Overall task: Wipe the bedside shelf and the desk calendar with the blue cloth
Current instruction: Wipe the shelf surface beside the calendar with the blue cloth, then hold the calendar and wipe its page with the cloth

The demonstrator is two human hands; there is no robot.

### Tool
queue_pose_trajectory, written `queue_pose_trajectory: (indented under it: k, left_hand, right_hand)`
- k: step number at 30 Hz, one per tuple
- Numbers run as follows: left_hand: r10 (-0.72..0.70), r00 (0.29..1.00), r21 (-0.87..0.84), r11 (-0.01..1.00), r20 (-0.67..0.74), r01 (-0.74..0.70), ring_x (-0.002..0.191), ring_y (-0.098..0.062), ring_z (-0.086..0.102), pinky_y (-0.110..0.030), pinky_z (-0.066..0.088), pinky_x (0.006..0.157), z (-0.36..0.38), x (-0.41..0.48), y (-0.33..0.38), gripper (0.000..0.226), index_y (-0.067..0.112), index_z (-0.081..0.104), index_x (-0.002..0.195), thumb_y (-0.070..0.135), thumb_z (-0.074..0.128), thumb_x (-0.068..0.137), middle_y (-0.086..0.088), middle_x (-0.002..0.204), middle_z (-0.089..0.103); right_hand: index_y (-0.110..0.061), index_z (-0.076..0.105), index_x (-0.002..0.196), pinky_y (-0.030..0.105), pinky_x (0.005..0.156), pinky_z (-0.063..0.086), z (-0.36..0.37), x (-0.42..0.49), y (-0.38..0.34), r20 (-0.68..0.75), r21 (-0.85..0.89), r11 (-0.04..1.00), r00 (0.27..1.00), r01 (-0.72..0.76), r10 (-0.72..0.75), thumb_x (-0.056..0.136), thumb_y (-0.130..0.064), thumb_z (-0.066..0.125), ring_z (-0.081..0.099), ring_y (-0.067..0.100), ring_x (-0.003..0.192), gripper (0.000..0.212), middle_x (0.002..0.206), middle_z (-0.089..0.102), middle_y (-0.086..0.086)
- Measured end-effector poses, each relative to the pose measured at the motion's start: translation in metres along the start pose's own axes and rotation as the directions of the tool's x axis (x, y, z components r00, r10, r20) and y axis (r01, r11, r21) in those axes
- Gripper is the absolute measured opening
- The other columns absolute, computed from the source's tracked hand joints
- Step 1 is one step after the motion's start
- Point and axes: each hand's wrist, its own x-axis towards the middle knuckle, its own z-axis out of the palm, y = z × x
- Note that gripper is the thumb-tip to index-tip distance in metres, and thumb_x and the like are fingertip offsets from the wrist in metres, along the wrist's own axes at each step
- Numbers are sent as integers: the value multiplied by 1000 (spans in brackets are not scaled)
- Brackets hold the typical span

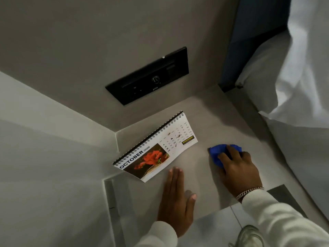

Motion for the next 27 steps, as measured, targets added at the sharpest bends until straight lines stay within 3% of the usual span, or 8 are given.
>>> queue_pose_trajectory:
  k: [2, 5, 9, 14, 19, 21, 24, 27]
  left_hand:
    - [126, 992, -89, 988, -33, -128, 153, -13, -5, -35, 10, 125, -34, -5, 1, 72, 24, 1, 155, 52, 33, 96, 14, 165, -9]
    - [322, 934, -26, 944, -154, -329, 154, -24, 5, -33, 10, 124, -93, 5, -2, 68, 12, 14, 154, 47, 33, 98, -3, 166, 8]
    - [452, 882, 174, 887, -133, -428, 154, -28, 3, -45, 10, 124, -161, 50, -14, 69, 5, 17, 152, 43, 35, 97, -13, 165, 12]
    - [530, 831, 444, 711, 171, -545, 154, -21, -6, -47, 8, 124, -189, 110, -32, 84, 9, 4, 154, 62, 26, 93, -7, 166, -2]
    - [586, 747, 404, 630, 313, -663, 154, -19, -7, -42, 5, 124, -180, 123, -42, 87, 16, -7, 154, 65, 29, 92, -1, 166, -10]
    - [593, 737, 380, 631, 324, -676, 154, -20, -8, -43, 4, 124, -179, 122, -41, 88, 15, -8, 154, 65, 29, 92, -2, 166, -10]
    - [585, 737, 339, 655, 339, -675, 154, -21, -7, -46, 5, 124, -180, 121, -37, 89, 14, -8, 153, 65, 30, 91, -5, 166, -8]
    - [579, 737, 316, 668, 347, -674, 154, -22, -6, -49, 7, 124, -182, 120, -34, 88, 14, -7, 153, 66, 26, 91, -6, 166, -6]
  right_hand:
    - [-7, 68, 101, 44, 58, 57, -3, -3, -2, 22, -31, 1000, 1000, -4, 4, 74, -10, 72, 58, 44, 81, 28, 117, 65, 21]
    - [-22, 59, 120, 38, 74, 55, 1, -15, -11, 47, 10, 1000, 999, -21, 21, 88, -27, 56, 55, 35, 98, 33, 136, 54, 7]
    - [-24, 68, 107, 35, 74, 53, 3, -37, -43, -37, 325, 939, 991, -109, 128, 75, -28, 70, 61, 32, 87, 32, 122, 66, 2]
    - [-19, 67, 113, 37, 92, 52, 18, -40, -98, -205, 839, 541, 891, -54, 406, 70, -19, 63, 65, 23, 104, 43, 121, 67, 4]
    - [-18, 55, 129, -3, 90, 36, 33, -13, -147, -215, 962, 265, 773, 63, 597, 87, -12, 64, 47, -16, 110, 44, 133, 53, 0]
    - [-20, 50, 134, 3, 93, 39, 34, -2, -160, -180, 977, 204, 752, 62, 634, 89, -14, 62, 45, -14, 116, 47, 138, 49, 0]
    - [-19, 45, 138, 34, 108, 42, 40, 5, -182, -108, 987, 160, 756, 5, 646, 91, -16, 60, 43, 17, 132, 49, 147, 43, 10]
    - [-19, 44, 138, 48, 108, 42, 50, -5, -204, -88, 987, 161, 778, -17, 622, 90, -14, 61, 41, 27, 135, 50, 150, 38, 13]
